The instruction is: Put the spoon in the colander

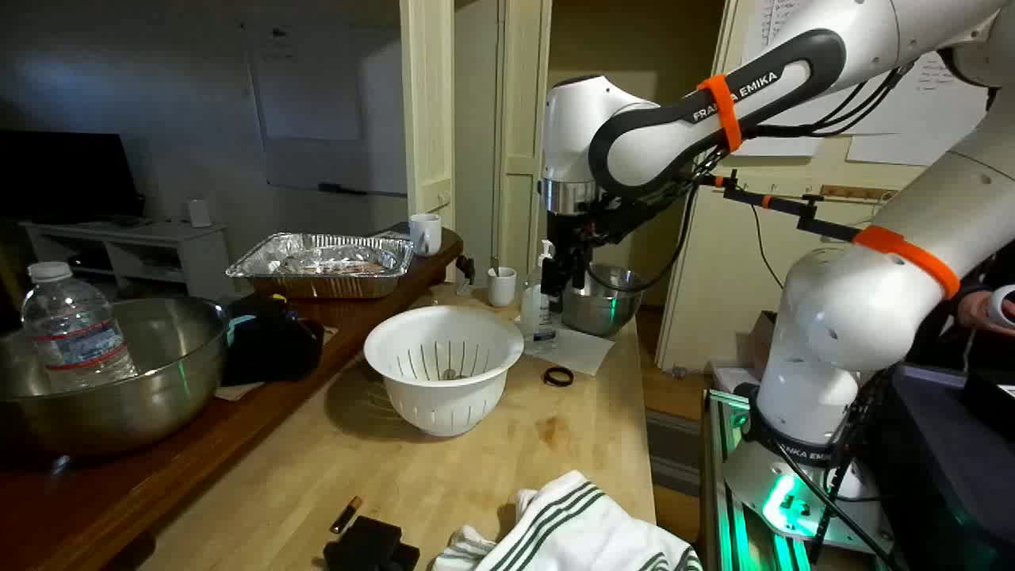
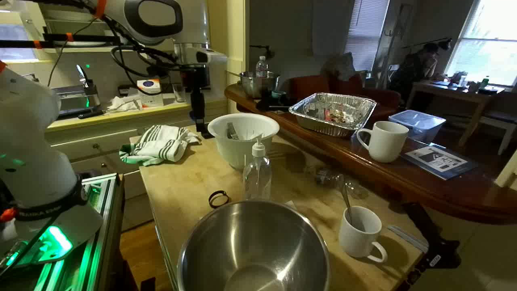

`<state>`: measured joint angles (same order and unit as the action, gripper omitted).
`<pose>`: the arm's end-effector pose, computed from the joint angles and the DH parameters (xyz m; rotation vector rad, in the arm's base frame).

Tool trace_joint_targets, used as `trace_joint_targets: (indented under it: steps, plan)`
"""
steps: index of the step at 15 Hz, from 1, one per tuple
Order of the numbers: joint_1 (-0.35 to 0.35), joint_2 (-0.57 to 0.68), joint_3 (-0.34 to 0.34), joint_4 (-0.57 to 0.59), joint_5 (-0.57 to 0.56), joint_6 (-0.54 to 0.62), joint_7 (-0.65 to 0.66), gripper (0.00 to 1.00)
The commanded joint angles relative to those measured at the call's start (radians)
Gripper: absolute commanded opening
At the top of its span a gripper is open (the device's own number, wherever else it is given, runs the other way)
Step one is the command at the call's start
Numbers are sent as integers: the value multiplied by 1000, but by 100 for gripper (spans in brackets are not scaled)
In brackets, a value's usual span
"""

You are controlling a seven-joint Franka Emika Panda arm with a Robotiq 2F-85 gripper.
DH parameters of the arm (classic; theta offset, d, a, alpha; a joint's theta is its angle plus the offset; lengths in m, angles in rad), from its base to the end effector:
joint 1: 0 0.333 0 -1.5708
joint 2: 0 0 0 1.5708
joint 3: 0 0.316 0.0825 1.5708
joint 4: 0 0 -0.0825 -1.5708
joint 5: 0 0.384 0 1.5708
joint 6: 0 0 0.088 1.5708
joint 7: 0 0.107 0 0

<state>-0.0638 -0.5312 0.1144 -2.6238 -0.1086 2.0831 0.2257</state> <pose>0.3722 0.0126 0.4189 2.9819 -0.2048 0.0090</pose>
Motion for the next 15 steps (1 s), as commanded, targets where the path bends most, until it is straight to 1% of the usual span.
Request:
trace_joint_targets:
  steps: [1, 8, 9, 11, 13, 14, 15]
  plan:
    - [12, 1, -11, 2, -6, -3, 5, 100]
    - [12, 1, -11, 2, -6, -3, 5, 100]
    - [-4, -10, 4, -4, -49, 64, 29, 100]
    - [-17, -11, 12, 14, -112, 134, 23, 100]
    - [-45, 1, 21, 32, -204, 221, 28, 100]
    - [-58, 14, 15, 51, -245, 249, 8, 100]
    - [-67, 28, 3, 74, -272, 249, -15, 100]
